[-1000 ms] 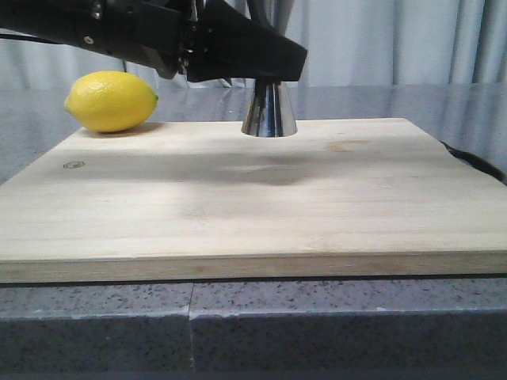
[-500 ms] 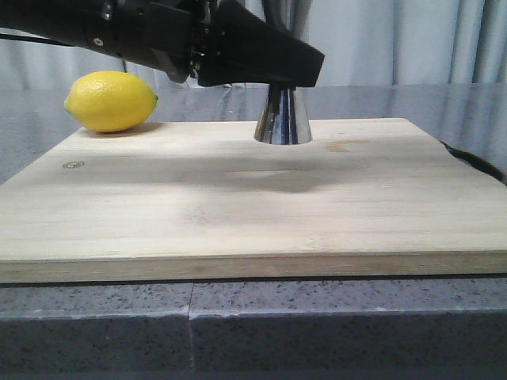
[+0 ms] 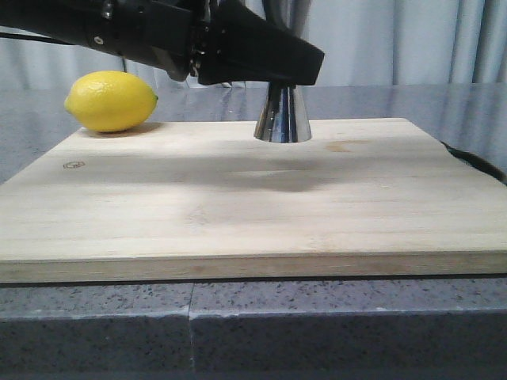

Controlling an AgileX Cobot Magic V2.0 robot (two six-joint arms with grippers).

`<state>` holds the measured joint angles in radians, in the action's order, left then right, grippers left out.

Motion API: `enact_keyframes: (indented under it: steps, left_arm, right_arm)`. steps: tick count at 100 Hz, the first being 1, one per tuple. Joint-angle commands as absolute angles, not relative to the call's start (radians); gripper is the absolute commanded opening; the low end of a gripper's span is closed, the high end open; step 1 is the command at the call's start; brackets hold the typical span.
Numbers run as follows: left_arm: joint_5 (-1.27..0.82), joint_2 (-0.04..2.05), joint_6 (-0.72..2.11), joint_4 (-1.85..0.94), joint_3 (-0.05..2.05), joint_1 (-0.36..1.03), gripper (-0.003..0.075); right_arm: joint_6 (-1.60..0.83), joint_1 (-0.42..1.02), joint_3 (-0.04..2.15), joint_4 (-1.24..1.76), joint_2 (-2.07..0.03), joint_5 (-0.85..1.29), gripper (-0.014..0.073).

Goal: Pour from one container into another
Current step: 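Tilt the beaker with the right gripper toward the jigger cup, then pour liquid from the beaker into the jigger held by the left gripper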

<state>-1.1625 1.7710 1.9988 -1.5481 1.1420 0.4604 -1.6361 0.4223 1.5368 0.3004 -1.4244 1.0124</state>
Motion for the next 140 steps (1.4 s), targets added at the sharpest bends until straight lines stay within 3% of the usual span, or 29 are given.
enact_keyframes:
  steps: [1,140]
  left_arm:
    - [-1.269,1.734,1.990,-1.617,1.171,0.469,-0.0013]
    - [-1.269,1.734,1.985,-1.613,1.171,0.469,-0.0013]
  right_arm:
    - [-1.657,0.423,1.573,0.310,-1.395,0.969,0.0120]
    - [-1.763,0.443,1.573,0.267,-1.395,0.964,0.0120]
